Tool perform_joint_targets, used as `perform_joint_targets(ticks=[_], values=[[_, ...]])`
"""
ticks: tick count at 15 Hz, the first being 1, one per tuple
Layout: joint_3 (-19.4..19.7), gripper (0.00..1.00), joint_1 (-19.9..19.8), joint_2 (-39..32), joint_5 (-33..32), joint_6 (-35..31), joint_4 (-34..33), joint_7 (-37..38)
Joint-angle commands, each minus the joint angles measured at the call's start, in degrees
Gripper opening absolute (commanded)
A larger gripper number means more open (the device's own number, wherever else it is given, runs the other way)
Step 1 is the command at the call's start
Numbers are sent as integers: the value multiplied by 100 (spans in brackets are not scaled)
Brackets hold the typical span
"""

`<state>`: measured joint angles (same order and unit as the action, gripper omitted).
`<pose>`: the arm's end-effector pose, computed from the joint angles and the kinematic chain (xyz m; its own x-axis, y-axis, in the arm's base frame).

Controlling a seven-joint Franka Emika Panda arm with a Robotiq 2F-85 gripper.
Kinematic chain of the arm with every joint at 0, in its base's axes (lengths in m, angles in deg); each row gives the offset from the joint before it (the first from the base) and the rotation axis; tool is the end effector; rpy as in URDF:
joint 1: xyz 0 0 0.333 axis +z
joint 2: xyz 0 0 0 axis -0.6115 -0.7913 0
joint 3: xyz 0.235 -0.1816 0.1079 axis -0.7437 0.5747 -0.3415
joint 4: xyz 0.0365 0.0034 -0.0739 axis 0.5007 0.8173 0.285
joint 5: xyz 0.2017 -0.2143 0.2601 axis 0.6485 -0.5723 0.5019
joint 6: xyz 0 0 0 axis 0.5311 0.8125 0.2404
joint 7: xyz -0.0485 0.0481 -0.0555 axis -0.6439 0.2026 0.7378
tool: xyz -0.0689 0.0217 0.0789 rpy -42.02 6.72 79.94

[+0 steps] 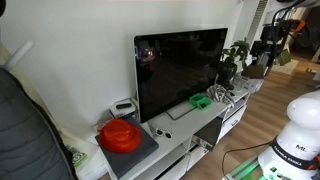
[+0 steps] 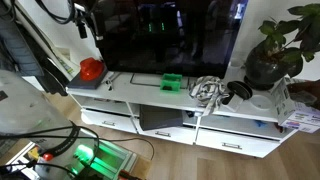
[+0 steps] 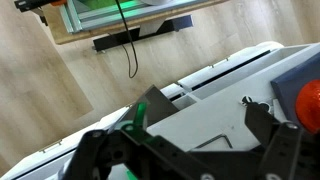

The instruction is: Use the grey towel to wipe the TV and put it on the TV stand to the left

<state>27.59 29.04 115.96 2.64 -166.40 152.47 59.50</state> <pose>0.2727 -0.1028 0.5305 0.9513 -0.2493 -0.1813 -0.2722 -0.9554 -0.1148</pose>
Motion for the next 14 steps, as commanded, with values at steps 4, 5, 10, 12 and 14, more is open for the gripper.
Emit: perform_joint_targets(ticks=[4, 5, 10, 12, 14], values=[[-30, 100, -43, -11, 18, 8, -11, -26], [-30, 100, -43, -11, 18, 8, -11, -26], [286, 100, -171, -642, 332, -527, -371, 163], [523, 100, -307, -1102, 420, -1083, -531, 249], [725, 100, -428, -1632, 506, -1670, -698, 266]])
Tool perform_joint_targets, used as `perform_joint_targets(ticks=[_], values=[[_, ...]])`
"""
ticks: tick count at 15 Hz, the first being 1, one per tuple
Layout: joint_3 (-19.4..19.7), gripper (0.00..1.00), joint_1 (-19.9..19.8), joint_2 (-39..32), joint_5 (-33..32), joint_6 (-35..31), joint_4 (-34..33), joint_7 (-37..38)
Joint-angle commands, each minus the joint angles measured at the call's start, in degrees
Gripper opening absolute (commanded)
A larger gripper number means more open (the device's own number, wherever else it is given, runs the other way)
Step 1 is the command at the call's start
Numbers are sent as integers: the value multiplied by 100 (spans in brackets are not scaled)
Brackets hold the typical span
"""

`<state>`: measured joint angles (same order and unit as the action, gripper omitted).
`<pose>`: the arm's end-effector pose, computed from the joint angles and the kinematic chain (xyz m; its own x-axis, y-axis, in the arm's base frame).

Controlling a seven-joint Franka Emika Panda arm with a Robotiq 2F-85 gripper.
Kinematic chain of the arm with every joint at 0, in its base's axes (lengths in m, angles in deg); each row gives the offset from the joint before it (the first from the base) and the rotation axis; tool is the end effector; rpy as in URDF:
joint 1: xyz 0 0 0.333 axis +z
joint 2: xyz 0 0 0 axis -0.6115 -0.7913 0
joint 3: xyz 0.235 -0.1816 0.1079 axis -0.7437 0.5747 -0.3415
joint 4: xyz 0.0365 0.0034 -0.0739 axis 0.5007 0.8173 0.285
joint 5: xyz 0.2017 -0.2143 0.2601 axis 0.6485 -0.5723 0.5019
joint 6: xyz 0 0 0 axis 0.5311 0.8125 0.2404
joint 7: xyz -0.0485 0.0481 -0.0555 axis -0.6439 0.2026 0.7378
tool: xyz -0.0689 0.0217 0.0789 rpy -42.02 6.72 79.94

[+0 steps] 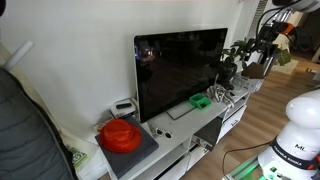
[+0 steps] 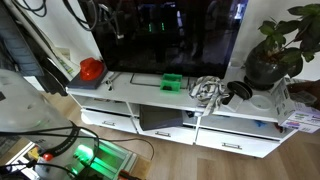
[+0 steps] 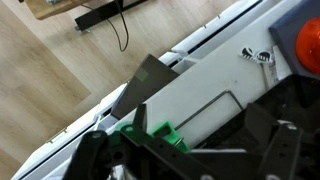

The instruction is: Use the grey towel to wipe the TV and put it on the TV stand to the left

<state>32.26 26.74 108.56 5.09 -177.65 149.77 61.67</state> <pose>0.3083 -0.1568 0.5230 0.9066 -0.4134 -0.0850 -0.4220 -0.8871 -0.1869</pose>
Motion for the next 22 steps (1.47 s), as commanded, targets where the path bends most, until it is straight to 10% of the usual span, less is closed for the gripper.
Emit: perform_joint_targets(ticks=[1, 12, 22], values=[[325, 100, -234, -1158, 303, -819, -499, 34], [506, 100, -542, -4491, 969, -3260, -1863, -172], [356, 100, -881, -5935, 1036, -3320, -2742, 4]])
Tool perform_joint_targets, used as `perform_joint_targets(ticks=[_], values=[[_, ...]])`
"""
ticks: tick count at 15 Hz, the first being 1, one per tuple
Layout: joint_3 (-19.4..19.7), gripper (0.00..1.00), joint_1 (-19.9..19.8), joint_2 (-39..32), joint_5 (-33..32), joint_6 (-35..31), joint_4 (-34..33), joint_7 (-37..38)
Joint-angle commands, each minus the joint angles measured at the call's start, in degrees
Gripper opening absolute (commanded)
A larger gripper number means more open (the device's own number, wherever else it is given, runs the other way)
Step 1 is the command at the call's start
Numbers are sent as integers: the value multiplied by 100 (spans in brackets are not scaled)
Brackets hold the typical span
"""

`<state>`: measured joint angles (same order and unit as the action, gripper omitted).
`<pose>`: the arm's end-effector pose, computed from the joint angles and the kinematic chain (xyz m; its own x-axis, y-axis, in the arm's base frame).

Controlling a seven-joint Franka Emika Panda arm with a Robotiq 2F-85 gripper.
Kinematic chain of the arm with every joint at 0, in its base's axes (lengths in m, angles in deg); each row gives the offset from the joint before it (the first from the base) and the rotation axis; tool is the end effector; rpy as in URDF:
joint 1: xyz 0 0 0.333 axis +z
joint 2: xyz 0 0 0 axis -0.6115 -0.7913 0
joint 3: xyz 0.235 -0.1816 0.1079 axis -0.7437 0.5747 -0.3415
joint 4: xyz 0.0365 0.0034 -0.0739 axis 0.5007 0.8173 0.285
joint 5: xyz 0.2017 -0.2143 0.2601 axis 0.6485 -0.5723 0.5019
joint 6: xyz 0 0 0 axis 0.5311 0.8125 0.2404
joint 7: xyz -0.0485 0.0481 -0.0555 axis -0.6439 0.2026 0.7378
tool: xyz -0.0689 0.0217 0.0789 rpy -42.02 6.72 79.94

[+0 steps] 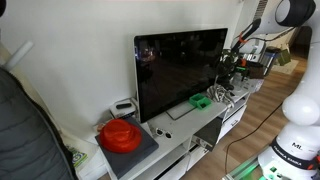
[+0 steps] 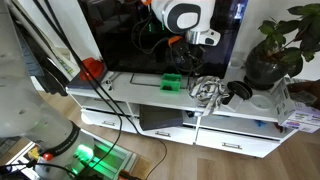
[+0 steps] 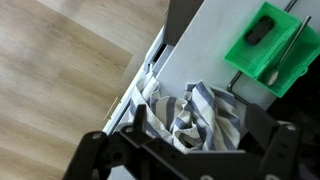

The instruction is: Use the grey towel to wipe the TV and put it on the TV stand to the left

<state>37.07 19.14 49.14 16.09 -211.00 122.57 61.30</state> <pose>0.4914 -0.3655 0.2998 0.6756 -0.7370 -0.0190 -0.7368 -0.6742 -0.0504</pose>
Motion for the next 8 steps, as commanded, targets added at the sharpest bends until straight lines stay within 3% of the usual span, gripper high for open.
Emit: perform_joint_targets(ticks=[1, 3, 8], values=[[-129, 100, -119, 6, -59, 9, -32, 39], [-133, 100, -119, 14, -53, 21, -63, 39], [-270, 100, -72, -891, -39, -1074, -411, 329]])
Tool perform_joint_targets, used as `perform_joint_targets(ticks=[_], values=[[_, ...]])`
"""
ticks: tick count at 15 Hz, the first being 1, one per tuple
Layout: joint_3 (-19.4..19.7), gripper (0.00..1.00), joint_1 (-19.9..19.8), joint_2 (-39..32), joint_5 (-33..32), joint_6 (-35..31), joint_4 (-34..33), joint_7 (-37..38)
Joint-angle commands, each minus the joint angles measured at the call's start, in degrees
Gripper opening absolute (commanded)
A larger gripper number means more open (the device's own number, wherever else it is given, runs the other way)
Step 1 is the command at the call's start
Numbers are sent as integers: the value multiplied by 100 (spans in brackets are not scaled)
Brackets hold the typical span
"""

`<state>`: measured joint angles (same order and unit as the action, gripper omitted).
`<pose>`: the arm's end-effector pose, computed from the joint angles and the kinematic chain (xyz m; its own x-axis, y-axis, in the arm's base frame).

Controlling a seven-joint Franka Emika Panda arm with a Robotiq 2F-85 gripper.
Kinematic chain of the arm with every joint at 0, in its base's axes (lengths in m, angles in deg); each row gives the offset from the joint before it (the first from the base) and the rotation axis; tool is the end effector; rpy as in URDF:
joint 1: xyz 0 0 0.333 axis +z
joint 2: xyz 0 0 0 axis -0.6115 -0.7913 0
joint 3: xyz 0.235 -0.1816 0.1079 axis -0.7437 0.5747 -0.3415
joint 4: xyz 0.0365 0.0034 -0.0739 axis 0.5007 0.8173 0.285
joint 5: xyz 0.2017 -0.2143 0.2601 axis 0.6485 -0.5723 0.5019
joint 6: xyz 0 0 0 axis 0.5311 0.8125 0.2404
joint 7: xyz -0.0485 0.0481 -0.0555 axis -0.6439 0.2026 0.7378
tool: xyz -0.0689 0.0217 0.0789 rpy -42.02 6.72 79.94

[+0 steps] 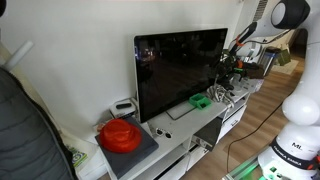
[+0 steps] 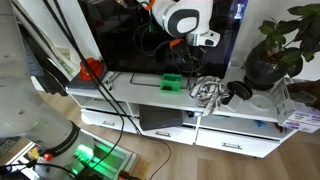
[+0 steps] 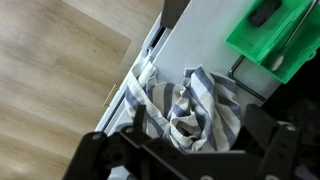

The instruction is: Use the grey towel to wipe the TV and put it on the TV stand to the left

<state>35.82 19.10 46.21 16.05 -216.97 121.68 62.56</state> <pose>0.5084 -0.3650 0.2840 0.6715 -0.7393 0.0503 -0.7382 -0.6733 -0.0409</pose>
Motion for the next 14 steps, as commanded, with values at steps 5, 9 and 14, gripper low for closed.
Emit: perform_joint_targets(ticks=[5, 9, 14], values=[[-361, 100, -169, -1625, -20, -1392, -828, 251], [-525, 100, -332, -2413, -44, -1714, -1477, 108], [-552, 100, -328, -2510, -79, -1592, -1494, 213]])
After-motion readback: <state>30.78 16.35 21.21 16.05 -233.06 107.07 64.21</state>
